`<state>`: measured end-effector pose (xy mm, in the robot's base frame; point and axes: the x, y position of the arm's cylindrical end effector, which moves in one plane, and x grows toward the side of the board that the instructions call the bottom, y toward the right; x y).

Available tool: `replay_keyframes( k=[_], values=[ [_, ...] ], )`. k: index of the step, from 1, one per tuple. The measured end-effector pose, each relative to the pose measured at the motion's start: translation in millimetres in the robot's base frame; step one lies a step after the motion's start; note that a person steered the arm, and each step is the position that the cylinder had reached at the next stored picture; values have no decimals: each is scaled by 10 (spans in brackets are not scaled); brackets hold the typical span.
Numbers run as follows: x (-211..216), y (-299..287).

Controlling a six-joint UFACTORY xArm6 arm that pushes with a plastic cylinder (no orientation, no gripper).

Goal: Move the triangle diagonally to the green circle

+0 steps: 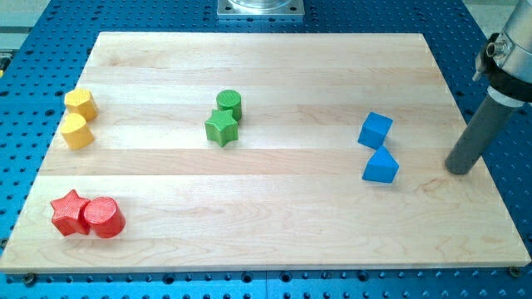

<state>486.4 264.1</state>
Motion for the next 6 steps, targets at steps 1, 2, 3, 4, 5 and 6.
replay_keyframes(
  k=[1,2,3,4,5,6],
  values=[
    [-88,-270],
    [-82,-461],
    [-81,-625],
    [-78,-933],
    [-74,-605],
    [12,-559]
  ],
)
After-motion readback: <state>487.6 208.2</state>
